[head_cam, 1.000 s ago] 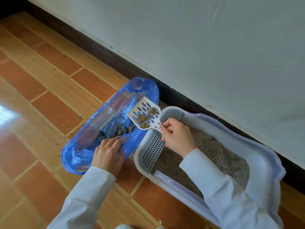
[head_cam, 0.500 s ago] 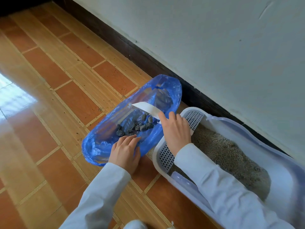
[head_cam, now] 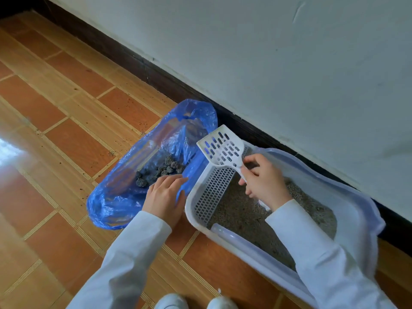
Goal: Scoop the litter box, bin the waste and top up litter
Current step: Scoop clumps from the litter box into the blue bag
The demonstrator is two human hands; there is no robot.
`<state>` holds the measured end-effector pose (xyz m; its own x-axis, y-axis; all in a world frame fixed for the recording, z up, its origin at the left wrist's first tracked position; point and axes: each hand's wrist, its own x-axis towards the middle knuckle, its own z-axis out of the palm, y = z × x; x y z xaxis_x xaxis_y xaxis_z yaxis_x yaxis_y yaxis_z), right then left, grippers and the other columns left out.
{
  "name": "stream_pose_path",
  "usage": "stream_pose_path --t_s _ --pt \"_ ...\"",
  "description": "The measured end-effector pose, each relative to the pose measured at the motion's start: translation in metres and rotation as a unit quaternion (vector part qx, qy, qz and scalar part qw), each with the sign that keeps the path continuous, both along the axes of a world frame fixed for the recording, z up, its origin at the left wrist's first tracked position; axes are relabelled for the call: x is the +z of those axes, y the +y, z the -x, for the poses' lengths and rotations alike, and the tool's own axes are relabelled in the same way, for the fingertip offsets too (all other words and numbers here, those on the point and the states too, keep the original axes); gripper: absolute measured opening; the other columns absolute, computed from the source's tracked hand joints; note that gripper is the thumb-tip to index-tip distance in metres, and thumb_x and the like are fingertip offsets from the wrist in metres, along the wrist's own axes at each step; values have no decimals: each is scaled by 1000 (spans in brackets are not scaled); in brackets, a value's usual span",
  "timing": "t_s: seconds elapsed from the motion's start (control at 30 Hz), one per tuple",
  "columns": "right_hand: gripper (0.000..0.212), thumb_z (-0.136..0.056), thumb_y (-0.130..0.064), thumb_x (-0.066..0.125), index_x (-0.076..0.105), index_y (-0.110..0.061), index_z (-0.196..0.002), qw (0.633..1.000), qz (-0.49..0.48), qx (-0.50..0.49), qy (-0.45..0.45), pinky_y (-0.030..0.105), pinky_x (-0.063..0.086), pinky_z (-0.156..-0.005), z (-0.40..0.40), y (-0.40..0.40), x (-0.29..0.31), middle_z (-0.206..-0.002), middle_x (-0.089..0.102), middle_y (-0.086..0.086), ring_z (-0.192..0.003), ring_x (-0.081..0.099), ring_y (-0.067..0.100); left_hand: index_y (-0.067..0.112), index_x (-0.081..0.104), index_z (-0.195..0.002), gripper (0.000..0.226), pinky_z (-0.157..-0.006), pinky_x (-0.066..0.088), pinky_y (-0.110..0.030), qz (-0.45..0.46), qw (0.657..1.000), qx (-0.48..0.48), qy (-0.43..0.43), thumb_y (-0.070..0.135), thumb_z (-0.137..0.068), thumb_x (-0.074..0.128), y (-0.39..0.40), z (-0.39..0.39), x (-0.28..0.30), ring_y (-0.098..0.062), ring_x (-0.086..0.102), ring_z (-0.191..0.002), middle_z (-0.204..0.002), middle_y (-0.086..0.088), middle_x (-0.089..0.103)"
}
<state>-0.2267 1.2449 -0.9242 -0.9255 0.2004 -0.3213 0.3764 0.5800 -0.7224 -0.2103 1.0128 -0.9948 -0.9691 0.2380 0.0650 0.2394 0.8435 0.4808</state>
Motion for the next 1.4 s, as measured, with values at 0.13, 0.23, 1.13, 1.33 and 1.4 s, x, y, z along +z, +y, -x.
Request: stream_pose_path --t_s 0.13,0.23,1.13,1.33,1.4 --pt "15 -93 -22 57 57 -25 -108 998 6 -55 4 23 49 -45 -38 47 16 -72 71 2 -44 57 10 14 68 -112 36 -81 51 -48 6 999 -43 11 24 -86 44 21 6 2 -32 61 -105 -112 -5 68" --pt "12 -94 -24 58 56 -26 -105 995 -40 -87 -23 27 50 -48 -72 83 22 -73 71 1 -50 61 15 15 67 -112 43 -81 52 -48 3 996 -85 14 30 -87 35 40 9 4 -32 61 -105 -113 -5 68" --pt "16 -92 -30 57 54 -18 -101 946 16 97 -308 32 54 -54 -107 80 -52 -71 68 5 -48 57 18 12 67 -112 39 -82 52 -50 -19 988 -149 24 26 -88 41 93 4 -8 -31 61 -102 -110 -6 68" --pt "19 -93 -27 57 51 -13 -105 951 114 71 -279 25 45 -45 -94 73 -50 -72 64 9 -52 53 20 13 68 -110 39 -80 52 -51 -27 992 -117 44 27 -86 40 78 7 -5 -34 62 -99 -108 -7 69" --pt "19 -94 -26 56 51 -12 -107 953 132 65 -266 23 45 -45 -95 80 -43 -74 64 9 -51 53 17 13 68 -111 40 -80 52 -51 -28 993 -106 45 26 -87 39 74 7 -4 -34 62 -100 -109 -7 68"
